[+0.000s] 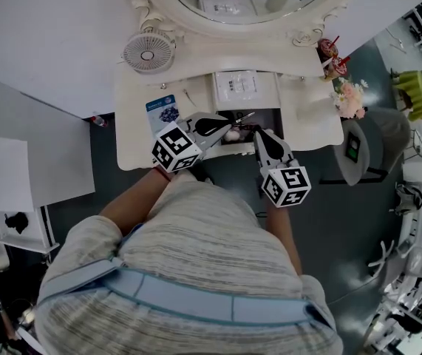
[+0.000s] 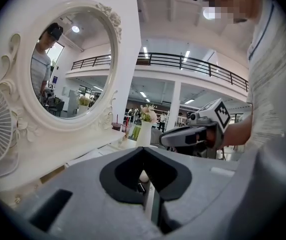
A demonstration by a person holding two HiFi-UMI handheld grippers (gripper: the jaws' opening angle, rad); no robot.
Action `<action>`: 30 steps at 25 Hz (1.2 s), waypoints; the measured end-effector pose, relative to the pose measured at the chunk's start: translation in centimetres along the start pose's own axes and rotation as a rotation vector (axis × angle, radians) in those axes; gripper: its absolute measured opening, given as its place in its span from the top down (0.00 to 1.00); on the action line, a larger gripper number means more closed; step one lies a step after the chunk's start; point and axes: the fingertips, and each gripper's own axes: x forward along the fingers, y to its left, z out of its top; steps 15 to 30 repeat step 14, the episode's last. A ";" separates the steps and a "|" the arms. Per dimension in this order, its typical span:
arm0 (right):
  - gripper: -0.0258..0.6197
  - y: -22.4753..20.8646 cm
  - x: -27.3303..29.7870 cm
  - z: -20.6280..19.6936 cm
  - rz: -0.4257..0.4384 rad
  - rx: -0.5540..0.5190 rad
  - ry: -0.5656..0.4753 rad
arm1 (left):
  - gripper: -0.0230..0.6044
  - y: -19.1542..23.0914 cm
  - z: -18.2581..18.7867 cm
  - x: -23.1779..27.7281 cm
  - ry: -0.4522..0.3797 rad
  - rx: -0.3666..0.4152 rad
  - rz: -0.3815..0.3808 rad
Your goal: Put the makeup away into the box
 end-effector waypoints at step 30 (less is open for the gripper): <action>0.95 -0.2 -0.4 0.4 -0.003 0.002 -0.020 | 0.94 -0.9 0.4 0.4 0.000 0.009 -0.055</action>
